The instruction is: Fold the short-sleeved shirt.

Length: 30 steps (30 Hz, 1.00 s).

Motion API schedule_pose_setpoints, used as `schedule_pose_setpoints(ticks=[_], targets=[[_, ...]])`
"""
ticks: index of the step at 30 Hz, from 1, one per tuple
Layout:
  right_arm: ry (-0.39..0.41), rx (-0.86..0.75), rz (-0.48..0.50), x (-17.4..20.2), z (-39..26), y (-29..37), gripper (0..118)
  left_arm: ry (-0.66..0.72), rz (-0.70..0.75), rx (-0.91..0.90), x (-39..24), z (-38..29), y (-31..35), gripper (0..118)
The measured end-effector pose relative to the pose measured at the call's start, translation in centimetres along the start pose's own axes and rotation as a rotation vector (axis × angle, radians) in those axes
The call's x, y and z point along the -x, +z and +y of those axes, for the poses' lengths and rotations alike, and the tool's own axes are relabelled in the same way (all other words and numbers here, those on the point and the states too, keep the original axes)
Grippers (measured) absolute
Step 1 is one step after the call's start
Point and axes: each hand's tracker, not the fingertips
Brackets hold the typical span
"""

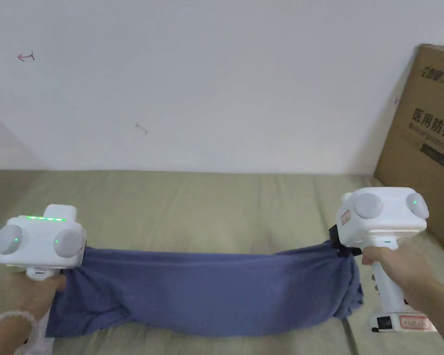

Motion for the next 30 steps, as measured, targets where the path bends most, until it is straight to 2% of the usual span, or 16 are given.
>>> schedule_pose_setpoints(ticks=[6, 11, 16, 20, 24, 30], targets=[[-0.039, 0.035, 0.042, -1.9, -4.6, -0.4, 1, 0.020, -0.037, 0.026, 1.3, -3.4, 1.7, 2], [-0.030, -0.048, 0.060, -1.9, -10.4, 5.0, 1, -0.004, -0.071, -0.025, 3.5, -7.5, 8.5, 2], [-0.107, -0.062, 0.081, -2.4, -19.6, 9.7, 1, 0.056, -0.101, 0.002, 6.3, -13.9, 15.0, 2], [-0.051, -0.009, 0.078, -2.1, -28.3, 13.0, 1, -0.013, -0.079, 0.026, 7.4, -20.2, 20.0, 2], [-0.104, 0.003, 0.108, -2.5, -36.4, 16.1, 1, -0.027, -0.072, 0.082, 8.4, -27.3, 24.0, 2], [-0.100, 0.030, 0.118, -2.4, -44.0, 18.3, 1, -0.029, -0.068, 0.117, 9.8, -34.5, 28.0, 2]])
